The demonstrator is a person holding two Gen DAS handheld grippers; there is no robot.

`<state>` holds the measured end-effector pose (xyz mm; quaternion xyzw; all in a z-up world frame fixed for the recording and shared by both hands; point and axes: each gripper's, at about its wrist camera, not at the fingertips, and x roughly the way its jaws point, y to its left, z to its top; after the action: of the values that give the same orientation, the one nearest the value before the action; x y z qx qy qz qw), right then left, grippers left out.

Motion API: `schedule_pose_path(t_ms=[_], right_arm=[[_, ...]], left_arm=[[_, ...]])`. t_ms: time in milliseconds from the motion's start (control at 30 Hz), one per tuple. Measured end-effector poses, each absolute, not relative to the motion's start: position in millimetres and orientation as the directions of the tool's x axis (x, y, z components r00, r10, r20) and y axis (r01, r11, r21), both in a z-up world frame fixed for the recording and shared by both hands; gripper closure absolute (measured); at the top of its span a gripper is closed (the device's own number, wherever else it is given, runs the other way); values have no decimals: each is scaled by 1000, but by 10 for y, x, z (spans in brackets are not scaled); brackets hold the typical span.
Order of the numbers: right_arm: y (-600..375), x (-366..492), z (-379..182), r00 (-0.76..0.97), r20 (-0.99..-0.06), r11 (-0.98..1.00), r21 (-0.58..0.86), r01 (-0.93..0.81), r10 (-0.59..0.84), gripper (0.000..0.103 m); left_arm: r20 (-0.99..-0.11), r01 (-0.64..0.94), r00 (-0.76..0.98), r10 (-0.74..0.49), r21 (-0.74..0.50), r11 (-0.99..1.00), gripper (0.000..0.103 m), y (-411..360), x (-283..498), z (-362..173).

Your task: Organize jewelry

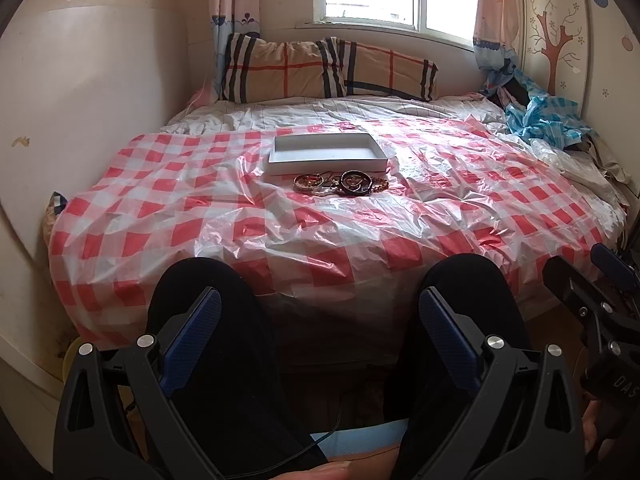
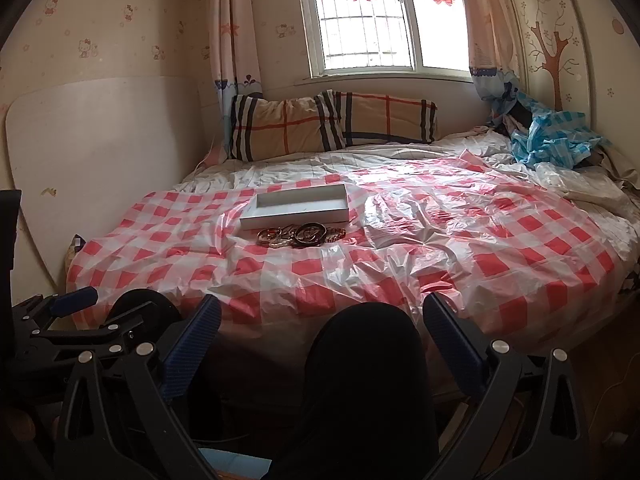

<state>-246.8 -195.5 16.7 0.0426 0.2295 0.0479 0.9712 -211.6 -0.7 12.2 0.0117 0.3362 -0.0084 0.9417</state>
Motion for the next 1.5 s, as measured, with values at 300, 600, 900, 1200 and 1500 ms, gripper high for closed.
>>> schedule_pose_path(t_ms=[300,600,900,1200,1500], right_arm=[[-1924,-2439,157,889,-443,992,105,-76,115,6],[-1932,-2409,162,889,-443,991,106,-76,115,6],[-1942,-2444,155,874,-464,988,124,-95,142,6],[-1929,-2441,156,867,-478,988,121,-91,138,6],[-1949,-2428,164,856,-493,983,160,-87,156,6]], left_arm=[[-636,29,772,-19,6,1000,8,-46,-2123,123],[-631,29,776,-17,8,1000,8,-70,-2142,131],[-629,43,776,-40,-11,999,8,-30,-2132,172],[-623,81,779,-72,-14,997,8,-58,-2159,164],[-614,80,787,-60,5,997,8,-115,-2183,146]])
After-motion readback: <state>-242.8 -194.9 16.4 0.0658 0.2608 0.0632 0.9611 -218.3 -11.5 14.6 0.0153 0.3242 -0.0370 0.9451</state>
